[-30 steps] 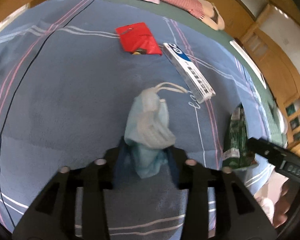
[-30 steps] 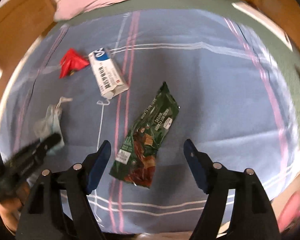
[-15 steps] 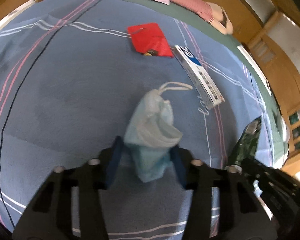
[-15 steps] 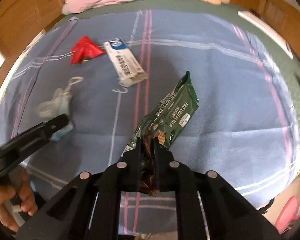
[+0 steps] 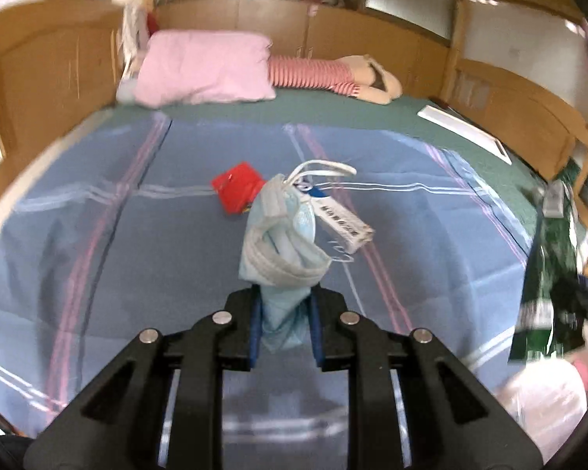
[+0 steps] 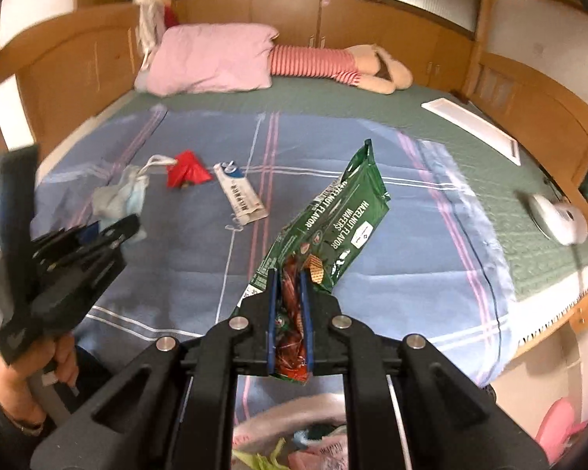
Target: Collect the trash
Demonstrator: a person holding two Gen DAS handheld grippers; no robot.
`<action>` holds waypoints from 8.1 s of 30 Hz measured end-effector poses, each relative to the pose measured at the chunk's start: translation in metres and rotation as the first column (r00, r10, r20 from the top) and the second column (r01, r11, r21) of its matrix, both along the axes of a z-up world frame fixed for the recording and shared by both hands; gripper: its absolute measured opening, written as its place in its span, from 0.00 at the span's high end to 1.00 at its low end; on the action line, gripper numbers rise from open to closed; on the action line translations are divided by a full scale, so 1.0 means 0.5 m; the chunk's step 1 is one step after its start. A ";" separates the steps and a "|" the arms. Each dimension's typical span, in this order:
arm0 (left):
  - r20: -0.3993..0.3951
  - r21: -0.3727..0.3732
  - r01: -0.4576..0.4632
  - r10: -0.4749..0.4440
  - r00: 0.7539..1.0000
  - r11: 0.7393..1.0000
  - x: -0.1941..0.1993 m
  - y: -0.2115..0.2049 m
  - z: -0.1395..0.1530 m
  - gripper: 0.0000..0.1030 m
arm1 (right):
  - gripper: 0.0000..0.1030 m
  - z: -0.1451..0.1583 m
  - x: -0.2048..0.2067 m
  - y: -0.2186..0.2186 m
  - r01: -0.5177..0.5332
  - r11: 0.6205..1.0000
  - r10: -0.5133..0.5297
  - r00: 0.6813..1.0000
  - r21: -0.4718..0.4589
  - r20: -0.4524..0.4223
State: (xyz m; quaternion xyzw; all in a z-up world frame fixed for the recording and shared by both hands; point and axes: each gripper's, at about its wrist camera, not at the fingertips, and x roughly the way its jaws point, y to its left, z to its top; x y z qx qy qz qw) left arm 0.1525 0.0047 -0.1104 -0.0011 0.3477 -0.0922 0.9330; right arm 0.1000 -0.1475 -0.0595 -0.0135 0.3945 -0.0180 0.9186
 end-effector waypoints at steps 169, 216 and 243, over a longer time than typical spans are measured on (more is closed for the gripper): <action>-0.286 -0.034 0.098 -0.103 0.953 0.995 0.405 0.150 -0.165 0.07 | 0.44 -0.224 0.247 0.070 0.103 0.988 -0.058 0.937 0.114 -0.344; 0.073 0.183 0.042 -0.056 0.996 0.982 0.249 0.126 -0.012 0.61 | 0.60 -0.240 0.222 0.127 0.069 0.985 -0.016 0.947 0.155 -0.319; 0.013 -0.017 0.370 -0.370 0.929 0.929 -0.245 -0.128 0.090 0.62 | 0.60 0.038 -0.292 -0.173 0.206 0.969 -0.194 0.976 0.137 -0.095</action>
